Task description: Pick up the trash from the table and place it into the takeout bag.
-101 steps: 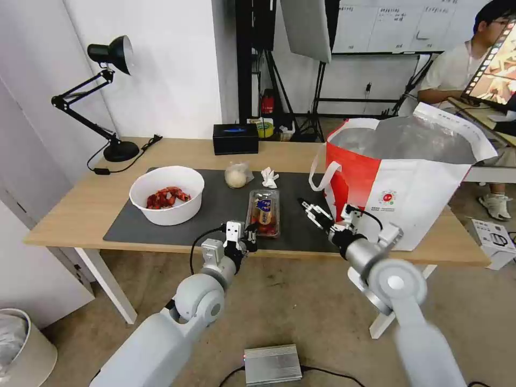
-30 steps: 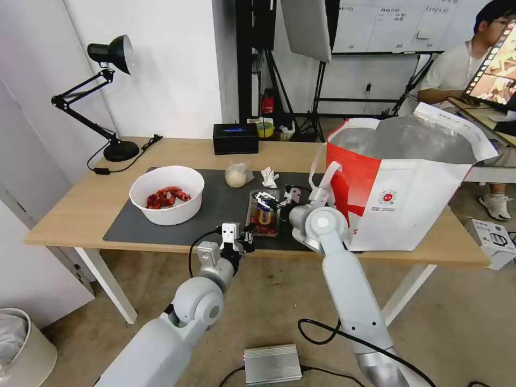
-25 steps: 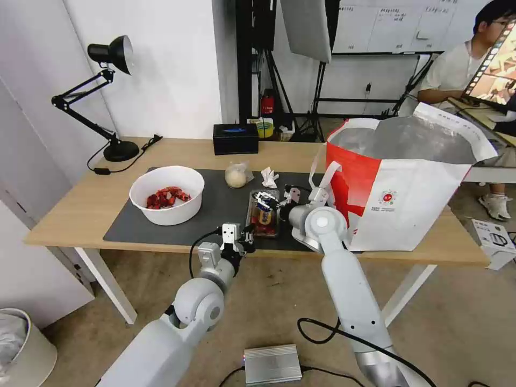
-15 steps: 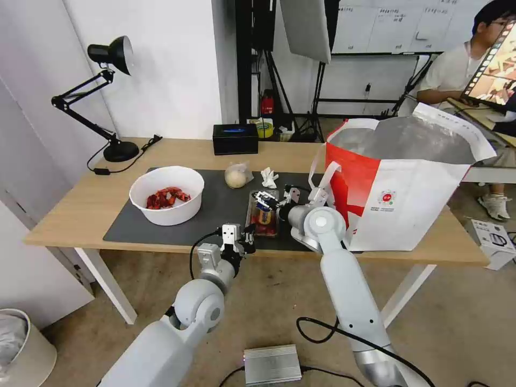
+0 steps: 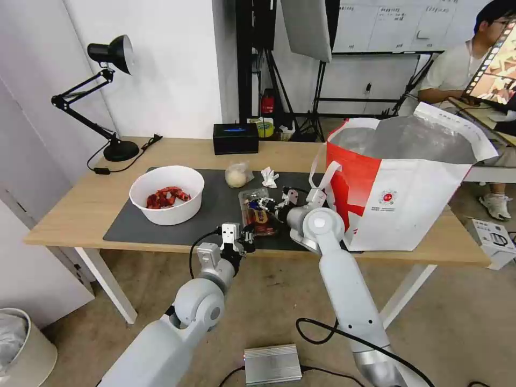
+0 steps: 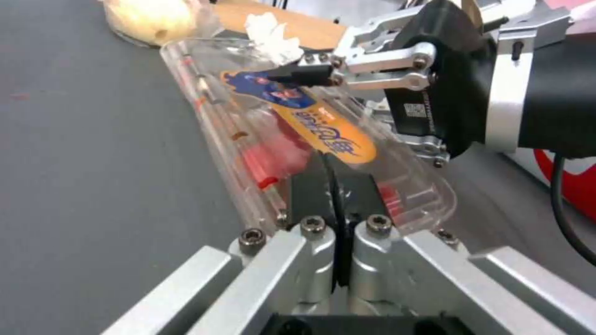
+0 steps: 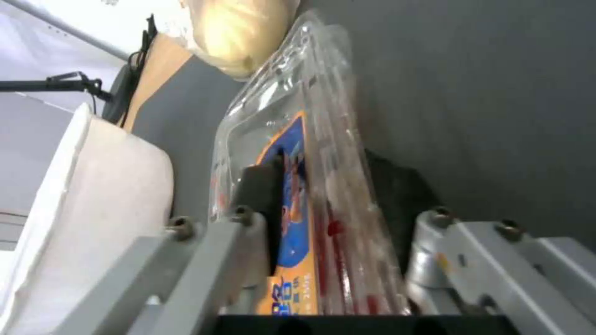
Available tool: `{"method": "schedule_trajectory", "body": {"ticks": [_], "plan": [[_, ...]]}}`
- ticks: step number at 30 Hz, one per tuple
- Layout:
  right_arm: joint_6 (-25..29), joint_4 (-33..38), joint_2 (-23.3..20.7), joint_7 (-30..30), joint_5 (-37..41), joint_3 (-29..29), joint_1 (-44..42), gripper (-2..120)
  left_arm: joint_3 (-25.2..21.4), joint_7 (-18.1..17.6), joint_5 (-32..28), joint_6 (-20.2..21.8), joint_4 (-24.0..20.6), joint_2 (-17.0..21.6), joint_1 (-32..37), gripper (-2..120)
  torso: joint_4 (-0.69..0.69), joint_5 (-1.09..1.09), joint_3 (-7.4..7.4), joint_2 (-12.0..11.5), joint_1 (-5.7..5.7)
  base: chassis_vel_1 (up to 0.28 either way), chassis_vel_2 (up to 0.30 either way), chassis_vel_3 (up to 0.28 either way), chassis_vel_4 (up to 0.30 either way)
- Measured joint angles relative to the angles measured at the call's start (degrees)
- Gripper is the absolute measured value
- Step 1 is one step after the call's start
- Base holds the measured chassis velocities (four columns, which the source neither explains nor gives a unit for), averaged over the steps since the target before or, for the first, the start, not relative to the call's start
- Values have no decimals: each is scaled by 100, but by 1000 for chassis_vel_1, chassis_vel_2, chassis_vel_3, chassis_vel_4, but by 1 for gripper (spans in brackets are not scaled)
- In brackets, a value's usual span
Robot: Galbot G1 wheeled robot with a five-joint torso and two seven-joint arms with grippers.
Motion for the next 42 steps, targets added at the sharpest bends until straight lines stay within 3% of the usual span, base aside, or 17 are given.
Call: {"method": "schedule_trajectory", "body": {"ticks": [6,8,18,37,42], "plan": [[0,14,-37,7,2,-3,-9,4,-6,-4,0,-1,17,-1,-16,0,0,0,-1,0,0,0,0,0,0],[0,14,-43,7,2,-2,-13,1,-6,-5,0,-2,22,-5,-17,0,0,0,-1,0,-1,0,0,0,0],[1,14,-40,25,2,-4,-22,1,-12,-9,-2,-13,8,-18,-15,0,-1,-1,-1,1,-1,0,0,0,0],[3,88,-37,33,-7,16,-93,1,-486,-3,-76,-117,-386,213,286,0,-1,-1,-1,2,-1,0,0,0,0],[3,172,-58,10,3,49,-152,1,-836,128,-18,-8,-821,389,807,3,0,0,-2,2,-1,0,0,0,0]]}}
